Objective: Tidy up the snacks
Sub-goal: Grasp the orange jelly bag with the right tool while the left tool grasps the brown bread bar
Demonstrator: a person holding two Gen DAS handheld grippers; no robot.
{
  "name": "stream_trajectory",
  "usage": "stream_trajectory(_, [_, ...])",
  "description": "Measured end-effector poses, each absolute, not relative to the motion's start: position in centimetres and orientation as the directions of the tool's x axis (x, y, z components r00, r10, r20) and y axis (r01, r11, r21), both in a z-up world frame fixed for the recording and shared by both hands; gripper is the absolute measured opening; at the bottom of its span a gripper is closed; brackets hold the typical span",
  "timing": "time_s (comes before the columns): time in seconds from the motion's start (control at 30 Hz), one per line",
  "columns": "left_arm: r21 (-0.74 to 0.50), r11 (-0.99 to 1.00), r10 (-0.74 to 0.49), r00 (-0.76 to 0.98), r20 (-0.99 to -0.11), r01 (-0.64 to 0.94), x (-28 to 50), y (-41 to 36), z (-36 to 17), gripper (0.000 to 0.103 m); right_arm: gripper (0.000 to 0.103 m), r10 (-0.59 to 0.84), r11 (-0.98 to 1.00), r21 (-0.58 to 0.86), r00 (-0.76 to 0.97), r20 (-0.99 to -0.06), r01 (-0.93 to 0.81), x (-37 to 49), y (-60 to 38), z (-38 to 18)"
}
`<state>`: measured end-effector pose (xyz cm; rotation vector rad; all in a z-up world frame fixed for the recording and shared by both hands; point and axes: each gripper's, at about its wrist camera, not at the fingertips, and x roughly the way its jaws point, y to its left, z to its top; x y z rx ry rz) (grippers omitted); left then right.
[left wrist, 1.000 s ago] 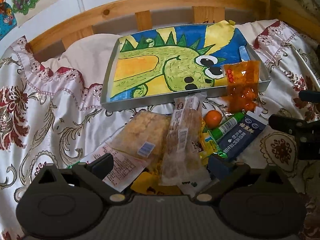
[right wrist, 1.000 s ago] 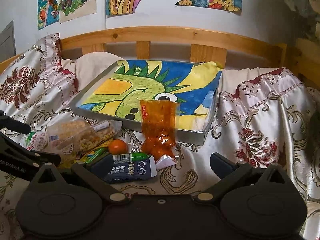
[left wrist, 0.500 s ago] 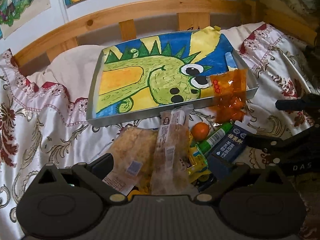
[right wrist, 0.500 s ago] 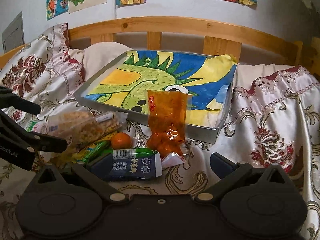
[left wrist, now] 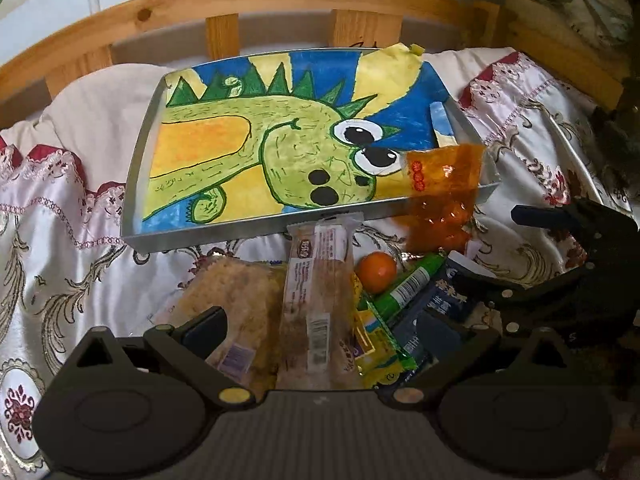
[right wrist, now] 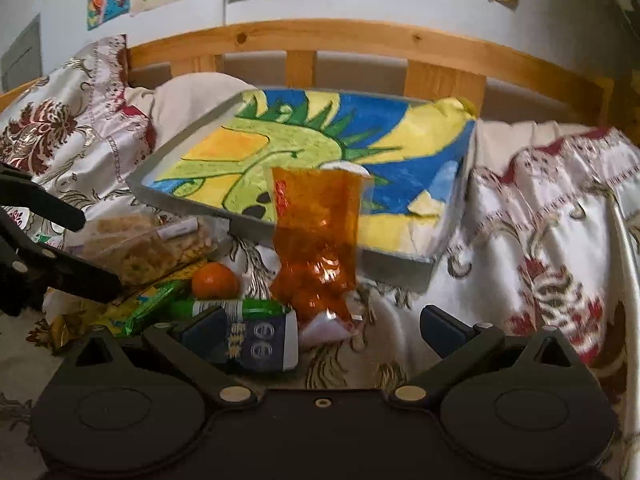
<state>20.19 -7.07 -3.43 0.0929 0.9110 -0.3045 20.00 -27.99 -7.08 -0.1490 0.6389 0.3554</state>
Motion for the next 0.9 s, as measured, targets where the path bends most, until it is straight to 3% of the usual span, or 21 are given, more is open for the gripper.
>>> stream_trajectory(0.17, [-0.057,0.961,-0.208,0.576,-0.79,0.269,21.0,-6.6,-3.7,0.102,0.094,0.3,0.916,-0.033,0.736,-0.607,-0.4,20.8,-27.5,-7.8])
stream_trajectory(0.5, [-0.148,0.94,-0.296,0.518,-0.802,0.307,22.1,-6.9,-4.1,0.083,0.084,0.352,0.915,0.054,0.728,-0.588,-0.399,21.4,-28.6,-8.2])
stream_trajectory(0.9, [-0.143,0.958,-0.25,0.48,-0.841,0.249,23.4,-6.5,-4.7,0.06,0.075,0.419,0.898,0.155,0.696,-0.584,-0.411,23.3,-29.0,-8.8])
